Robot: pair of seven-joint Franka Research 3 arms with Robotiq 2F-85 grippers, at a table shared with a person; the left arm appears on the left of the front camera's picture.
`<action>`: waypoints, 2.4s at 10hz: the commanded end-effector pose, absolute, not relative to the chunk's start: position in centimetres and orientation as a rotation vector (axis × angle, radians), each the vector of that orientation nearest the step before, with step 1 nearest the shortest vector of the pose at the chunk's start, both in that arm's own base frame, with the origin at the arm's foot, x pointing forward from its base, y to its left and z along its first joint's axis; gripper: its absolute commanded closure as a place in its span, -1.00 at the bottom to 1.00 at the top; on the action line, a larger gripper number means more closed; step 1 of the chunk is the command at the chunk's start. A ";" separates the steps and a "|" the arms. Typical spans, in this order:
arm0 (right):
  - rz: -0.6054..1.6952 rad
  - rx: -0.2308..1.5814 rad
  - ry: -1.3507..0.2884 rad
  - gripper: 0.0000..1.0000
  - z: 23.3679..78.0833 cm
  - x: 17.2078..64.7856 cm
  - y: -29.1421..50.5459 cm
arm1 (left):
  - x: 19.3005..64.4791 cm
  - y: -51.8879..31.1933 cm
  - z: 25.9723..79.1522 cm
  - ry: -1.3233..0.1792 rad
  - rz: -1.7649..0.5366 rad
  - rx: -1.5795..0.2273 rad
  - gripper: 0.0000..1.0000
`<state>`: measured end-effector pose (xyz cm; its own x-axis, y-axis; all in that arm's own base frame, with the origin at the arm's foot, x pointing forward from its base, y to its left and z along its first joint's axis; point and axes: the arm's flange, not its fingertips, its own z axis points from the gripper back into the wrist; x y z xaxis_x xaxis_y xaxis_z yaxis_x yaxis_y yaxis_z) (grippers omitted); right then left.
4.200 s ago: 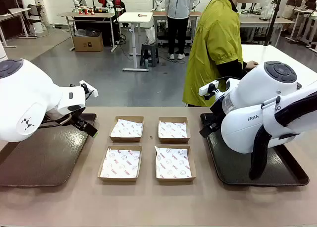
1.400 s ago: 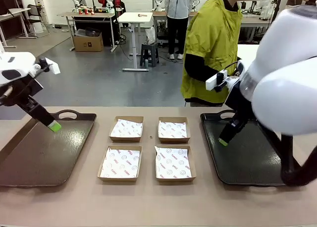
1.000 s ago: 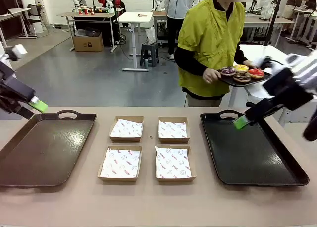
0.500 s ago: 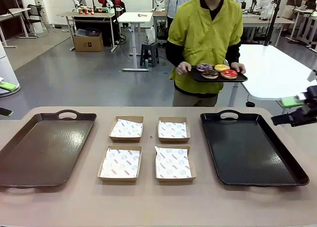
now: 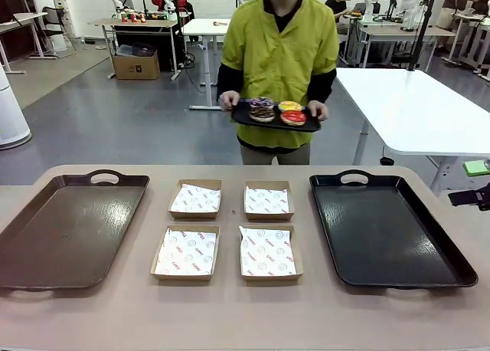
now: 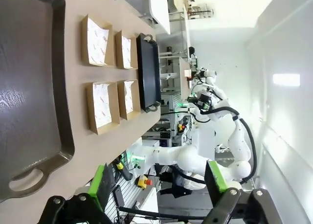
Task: Individually package the donuts and arrange them on the tray.
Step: Pick up one Paper togo box.
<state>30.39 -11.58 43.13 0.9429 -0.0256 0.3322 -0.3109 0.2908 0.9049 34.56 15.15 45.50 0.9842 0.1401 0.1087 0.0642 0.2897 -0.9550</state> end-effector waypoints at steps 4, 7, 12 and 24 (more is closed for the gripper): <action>0.163 1.274 -0.341 -1.00 43.1 31.0 -11.7 | 32.5 17.0 44.4 -0.177 -0.107 -1.308 -1.00; 0.160 1.257 -0.322 -1.00 43.1 30.7 -11.7 | 32.1 15.6 45.0 -0.203 -0.230 -1.246 -1.00; 0.160 1.257 -0.322 -1.00 43.1 30.7 -11.7 | 32.4 16.0 44.4 -0.169 -0.131 -1.293 -1.00; 0.160 1.257 -0.322 -1.00 43.1 30.7 -11.7 | 32.4 16.0 44.4 -0.169 -0.131 -1.293 -1.00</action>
